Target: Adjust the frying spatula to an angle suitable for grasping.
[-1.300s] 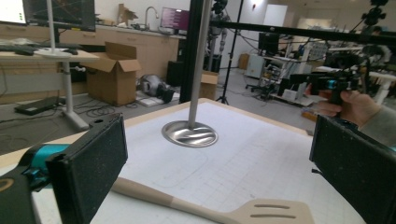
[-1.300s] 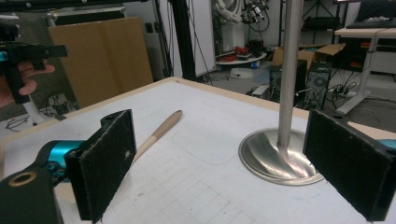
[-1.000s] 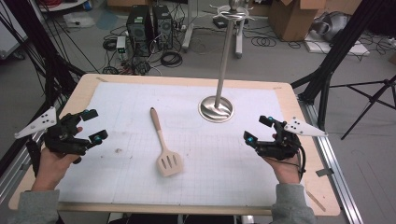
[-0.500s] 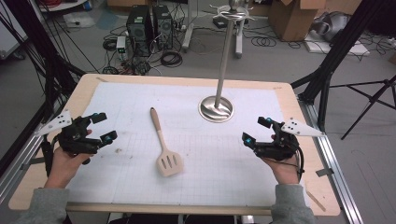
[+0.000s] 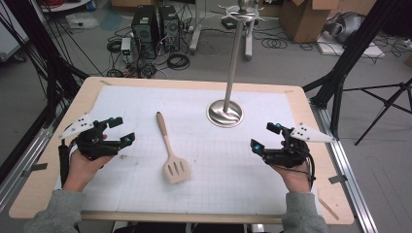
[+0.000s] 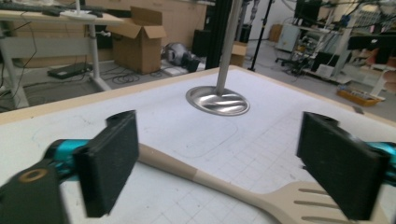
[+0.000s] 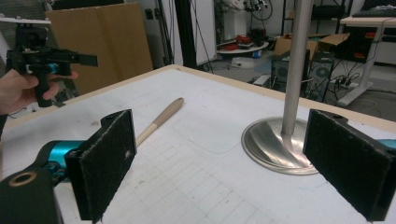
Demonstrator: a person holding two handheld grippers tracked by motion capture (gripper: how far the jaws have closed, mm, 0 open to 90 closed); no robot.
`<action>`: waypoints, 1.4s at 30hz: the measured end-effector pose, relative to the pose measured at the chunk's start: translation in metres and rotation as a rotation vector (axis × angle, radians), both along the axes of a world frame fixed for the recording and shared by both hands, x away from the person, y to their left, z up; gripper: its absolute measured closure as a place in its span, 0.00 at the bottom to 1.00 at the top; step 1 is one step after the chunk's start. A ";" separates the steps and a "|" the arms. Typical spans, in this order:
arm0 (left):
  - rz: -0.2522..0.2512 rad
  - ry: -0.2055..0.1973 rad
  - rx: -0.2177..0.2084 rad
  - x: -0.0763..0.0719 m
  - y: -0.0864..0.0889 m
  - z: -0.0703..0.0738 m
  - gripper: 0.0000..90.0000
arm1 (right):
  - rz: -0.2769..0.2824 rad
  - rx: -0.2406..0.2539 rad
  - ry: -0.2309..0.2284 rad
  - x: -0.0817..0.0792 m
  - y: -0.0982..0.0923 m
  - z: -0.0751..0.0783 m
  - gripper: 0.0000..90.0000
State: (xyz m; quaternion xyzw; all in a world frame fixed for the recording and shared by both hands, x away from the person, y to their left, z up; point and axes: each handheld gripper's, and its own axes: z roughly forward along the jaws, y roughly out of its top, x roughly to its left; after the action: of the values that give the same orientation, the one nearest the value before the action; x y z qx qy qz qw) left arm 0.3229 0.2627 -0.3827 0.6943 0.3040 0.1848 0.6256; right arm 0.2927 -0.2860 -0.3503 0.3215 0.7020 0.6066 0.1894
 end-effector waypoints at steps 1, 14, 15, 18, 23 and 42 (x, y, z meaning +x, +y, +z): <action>-0.012 0.002 0.008 0.000 -0.001 -0.001 0.25 | 0.001 -0.002 0.000 0.000 0.000 0.000 0.09; -0.013 0.083 0.063 0.027 -0.026 -0.025 0.93 | -0.004 0.003 -0.001 0.000 -0.005 0.000 0.09; -0.020 0.083 0.065 0.028 -0.028 -0.027 0.97 | -0.002 0.006 0.000 0.000 -0.005 0.000 0.09; -0.054 0.074 0.092 0.031 -0.036 -0.034 1.00 | 0.001 0.008 0.000 0.000 -0.005 0.000 0.09; -0.067 0.087 0.131 0.034 -0.049 -0.043 1.00 | 0.014 -0.003 0.000 0.001 -0.002 -0.001 0.09; -0.092 0.165 0.208 0.049 -0.100 -0.061 1.00 | 0.021 -0.008 0.006 0.001 0.003 -0.002 0.09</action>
State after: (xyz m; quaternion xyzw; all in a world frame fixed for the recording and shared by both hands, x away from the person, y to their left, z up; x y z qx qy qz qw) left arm 0.3719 0.1632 -0.4438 0.7814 0.3015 0.1289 0.5310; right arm 0.2940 -0.2831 -0.3522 0.3152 0.7082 0.6049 0.1823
